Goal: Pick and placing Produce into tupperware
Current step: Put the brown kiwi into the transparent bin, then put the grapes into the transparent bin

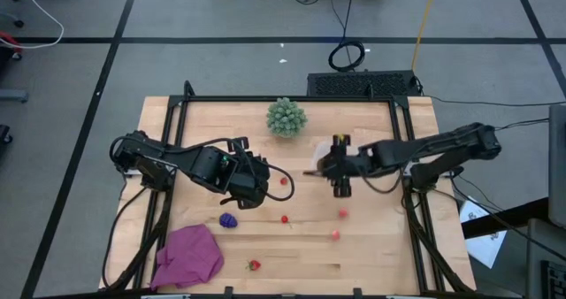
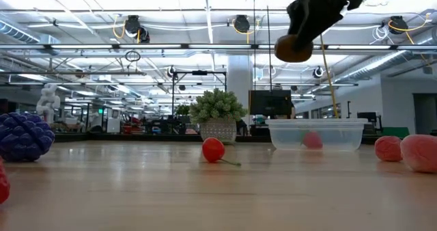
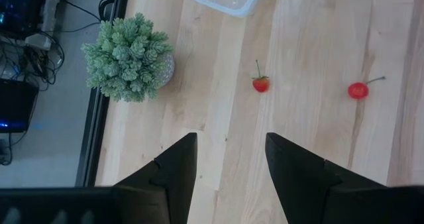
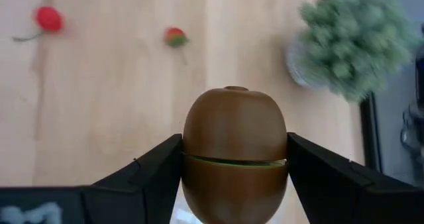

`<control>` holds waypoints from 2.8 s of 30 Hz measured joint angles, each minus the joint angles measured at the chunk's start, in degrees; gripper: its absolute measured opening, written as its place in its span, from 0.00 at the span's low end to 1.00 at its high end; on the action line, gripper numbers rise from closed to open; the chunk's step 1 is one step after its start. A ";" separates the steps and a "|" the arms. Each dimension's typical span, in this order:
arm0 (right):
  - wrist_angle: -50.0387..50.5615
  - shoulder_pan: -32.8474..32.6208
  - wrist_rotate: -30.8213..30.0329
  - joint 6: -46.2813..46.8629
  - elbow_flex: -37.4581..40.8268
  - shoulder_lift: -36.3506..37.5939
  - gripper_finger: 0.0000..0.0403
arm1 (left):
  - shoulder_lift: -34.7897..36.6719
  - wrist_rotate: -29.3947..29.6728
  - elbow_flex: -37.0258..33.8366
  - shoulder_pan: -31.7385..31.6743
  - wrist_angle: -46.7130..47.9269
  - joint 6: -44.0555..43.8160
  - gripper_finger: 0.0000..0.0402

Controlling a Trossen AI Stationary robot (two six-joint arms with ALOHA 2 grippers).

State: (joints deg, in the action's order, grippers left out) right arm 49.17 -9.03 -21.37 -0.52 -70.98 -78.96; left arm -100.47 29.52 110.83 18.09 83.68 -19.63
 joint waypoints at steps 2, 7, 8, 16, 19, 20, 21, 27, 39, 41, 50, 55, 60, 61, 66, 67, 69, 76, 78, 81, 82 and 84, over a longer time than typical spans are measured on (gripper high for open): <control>2.02 1.65 0.04 0.73 0.00 1.14 0.60 | 0.00 0.00 0.01 0.00 -0.02 0.21 0.46; 5.84 5.53 0.53 2.39 0.00 2.43 0.60 | 0.00 0.00 0.01 0.00 -0.24 0.41 0.46; 6.67 6.24 0.57 2.84 0.00 2.40 0.60 | 0.00 0.00 0.01 0.00 -0.24 0.42 0.46; 3.95 11.09 5.30 4.62 8.67 2.43 0.60 | 0.00 0.00 0.00 0.00 -0.42 0.41 0.46; 0.91 11.73 5.62 4.55 13.78 2.36 0.60 | 0.00 -0.02 0.02 0.00 -0.44 0.39 0.46; 0.04 11.93 6.27 4.54 15.21 2.36 0.60 | 0.00 0.00 0.02 0.00 -0.46 0.39 0.46; -1.08 12.11 6.95 4.57 16.57 2.39 0.60 | 0.00 -0.02 0.00 0.00 -0.45 0.39 0.46; -6.94 12.34 9.85 5.84 21.90 2.40 0.60 | 0.00 -0.02 0.02 -0.02 -0.46 0.39 0.46; -15.28 13.17 12.67 6.48 27.45 2.40 0.60 | 0.00 -0.01 0.00 0.00 -1.00 0.36 0.46; -15.35 13.17 12.66 6.49 27.45 2.40 0.60 | 0.00 -0.02 0.01 0.00 -1.00 0.37 0.46; -15.54 13.17 12.53 6.65 27.45 2.40 0.62 | 0.00 -0.02 0.00 0.00 -1.06 0.36 0.46; -15.56 13.18 8.42 6.28 27.45 2.40 0.70 | 0.00 -0.02 0.01 -0.01 -1.05 0.37 0.46; -15.56 13.19 6.60 4.07 27.45 2.38 0.76 | 0.00 -0.02 0.00 0.00 -1.05 0.39 0.46; -15.56 13.17 6.62 3.60 27.45 2.38 0.77 | 0.00 -0.01 0.02 0.00 -1.07 0.39 0.46; -15.53 12.05 6.63 2.68 27.34 2.38 0.77 | 0.00 -0.02 0.00 -0.01 -1.08 1.07 0.46; -15.47 11.66 6.63 2.71 27.03 2.36 0.77 | 0.00 -0.01 0.01 -0.01 -1.15 1.08 0.46; -15.54 10.70 6.63 2.67 25.92 2.36 0.77 | 0.00 0.00 0.02 0.00 -1.31 1.14 0.46; -15.56 7.10 6.65 2.15 19.05 2.36 0.77 | 0.00 -0.02 0.00 0.00 -1.31 0.46 0.46; -15.54 5.97 6.63 1.50 16.57 2.36 0.77 | 0.00 -0.02 0.00 0.00 -1.36 -0.15 0.46; -15.65 4.13 6.64 1.31 12.92 2.38 0.77 | 0.00 -0.86 0.00 -0.01 -2.30 -1.26 0.46; -15.82 3.40 6.65 1.31 11.91 2.38 0.77 | 0.00 -1.36 0.02 -0.02 -2.88 -1.56 0.46; -16.41 1.84 6.65 1.38 10.44 2.38 0.77 | 0.00 -2.54 0.02 0.07 -4.11 -1.82 0.46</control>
State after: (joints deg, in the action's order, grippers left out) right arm 32.75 -7.19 -14.72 0.86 -60.54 -76.58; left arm -100.47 26.98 110.85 18.15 79.57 -21.45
